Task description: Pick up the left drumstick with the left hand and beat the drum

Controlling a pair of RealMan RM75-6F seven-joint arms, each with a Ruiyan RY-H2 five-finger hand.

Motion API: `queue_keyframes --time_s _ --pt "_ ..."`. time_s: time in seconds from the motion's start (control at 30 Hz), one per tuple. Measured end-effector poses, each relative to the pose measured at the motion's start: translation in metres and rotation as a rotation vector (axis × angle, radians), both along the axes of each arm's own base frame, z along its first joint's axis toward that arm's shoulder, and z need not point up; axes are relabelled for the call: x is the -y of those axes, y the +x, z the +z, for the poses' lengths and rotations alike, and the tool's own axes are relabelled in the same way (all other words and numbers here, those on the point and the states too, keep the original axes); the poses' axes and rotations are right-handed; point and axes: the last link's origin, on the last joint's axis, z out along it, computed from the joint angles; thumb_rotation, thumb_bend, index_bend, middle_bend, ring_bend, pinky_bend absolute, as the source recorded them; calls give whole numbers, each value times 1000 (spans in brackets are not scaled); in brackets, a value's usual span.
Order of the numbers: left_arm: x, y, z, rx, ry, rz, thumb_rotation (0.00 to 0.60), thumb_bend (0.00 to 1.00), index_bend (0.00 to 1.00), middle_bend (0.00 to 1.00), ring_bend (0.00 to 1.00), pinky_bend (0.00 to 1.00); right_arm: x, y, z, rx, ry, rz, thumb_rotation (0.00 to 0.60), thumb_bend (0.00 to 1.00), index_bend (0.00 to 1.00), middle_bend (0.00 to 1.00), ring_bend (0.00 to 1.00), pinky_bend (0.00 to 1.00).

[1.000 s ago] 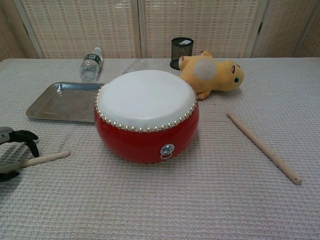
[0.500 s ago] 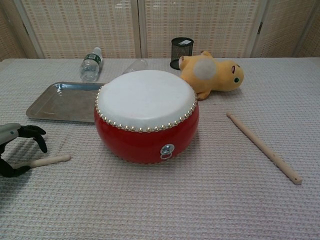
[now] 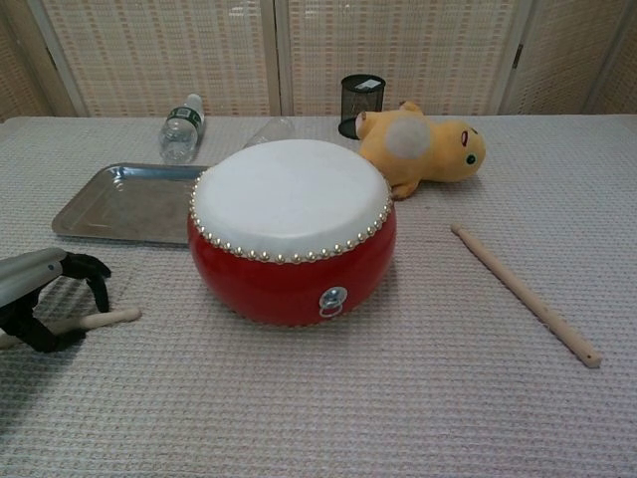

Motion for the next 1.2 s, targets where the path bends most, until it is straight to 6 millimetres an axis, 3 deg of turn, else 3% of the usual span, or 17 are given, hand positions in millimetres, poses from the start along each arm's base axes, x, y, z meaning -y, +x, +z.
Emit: queue_keyframes --time_s 0.63,0.93,1.2 --pt "1 -5 0 93 19 37 600 347 537 182 39 57 2 2 -2 -1 11 3 600 210 0 120 0 1" --pt "6 -10 20 313 72 83 600 358 539 210 66 76 2 6 -2 -4 14 15 600 211 0 120 0 1" --pt "9 -18 49 617 156 135 600 360 552 248 87 81 1 9 -3 -8 16 21 600 210 0 120 0 1"
